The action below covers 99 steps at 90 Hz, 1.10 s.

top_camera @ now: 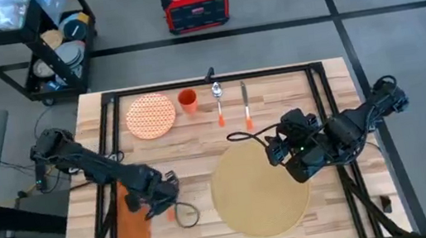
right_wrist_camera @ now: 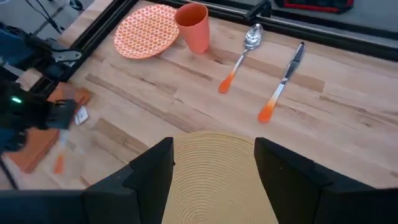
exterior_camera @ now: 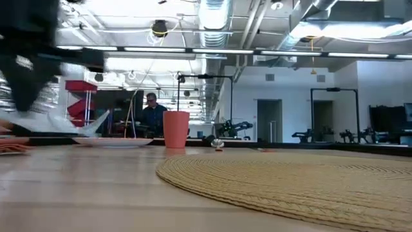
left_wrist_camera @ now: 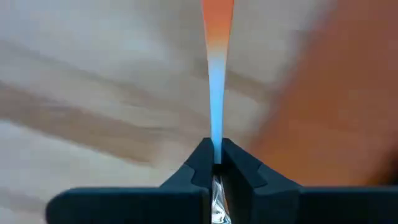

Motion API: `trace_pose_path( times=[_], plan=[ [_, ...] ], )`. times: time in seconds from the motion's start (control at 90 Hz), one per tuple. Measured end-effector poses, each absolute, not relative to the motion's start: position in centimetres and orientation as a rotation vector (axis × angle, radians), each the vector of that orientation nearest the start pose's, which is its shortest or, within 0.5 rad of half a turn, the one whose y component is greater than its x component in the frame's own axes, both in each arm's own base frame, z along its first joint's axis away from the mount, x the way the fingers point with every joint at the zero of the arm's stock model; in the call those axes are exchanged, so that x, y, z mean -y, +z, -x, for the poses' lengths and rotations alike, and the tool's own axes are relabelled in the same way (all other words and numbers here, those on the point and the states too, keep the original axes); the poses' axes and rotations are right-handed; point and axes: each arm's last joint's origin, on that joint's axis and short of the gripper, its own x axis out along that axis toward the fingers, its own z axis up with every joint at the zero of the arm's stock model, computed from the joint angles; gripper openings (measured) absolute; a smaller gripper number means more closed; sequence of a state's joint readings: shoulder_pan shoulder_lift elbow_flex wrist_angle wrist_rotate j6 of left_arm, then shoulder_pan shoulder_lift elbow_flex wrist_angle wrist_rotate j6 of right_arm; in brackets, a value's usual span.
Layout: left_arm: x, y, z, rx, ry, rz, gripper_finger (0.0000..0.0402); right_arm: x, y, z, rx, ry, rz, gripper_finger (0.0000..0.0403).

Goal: Set table place
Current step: Put the orange fork on the orange table napkin

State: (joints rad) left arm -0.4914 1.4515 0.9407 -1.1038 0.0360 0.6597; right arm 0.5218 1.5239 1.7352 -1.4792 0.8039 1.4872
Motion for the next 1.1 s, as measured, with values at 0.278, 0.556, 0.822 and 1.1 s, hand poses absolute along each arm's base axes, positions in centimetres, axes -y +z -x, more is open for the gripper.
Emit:
trace_pose_path(
  times=[0.278, 0.556, 0.822, 1.1],
  plan=[
    [13.4, 21.6, -14.1, -1.337, -1.110, -0.875, 0.0000, -12.0, 38.9, -23.9, -0.575, -0.833, -0.550, 0.0212],
    [14.0, 20.4, -10.9, -1.311, -1.308, -0.979, 0.0000, -12.0, 38.8, -24.0, -0.575, -0.837, -0.549, 0.0212],
    [13.5, 18.6, -10.8, -1.265, -1.270, -1.116, 0.0000, -12.0, 38.8, -24.1, -0.570, -0.839, -0.557, 0.0212],
    [12.5, 17.5, -11.0, -1.282, -1.260, -1.147, 0.0000, -12.0, 38.8, -24.1, -0.566, -0.843, -0.567, 0.0212]
  ],
)
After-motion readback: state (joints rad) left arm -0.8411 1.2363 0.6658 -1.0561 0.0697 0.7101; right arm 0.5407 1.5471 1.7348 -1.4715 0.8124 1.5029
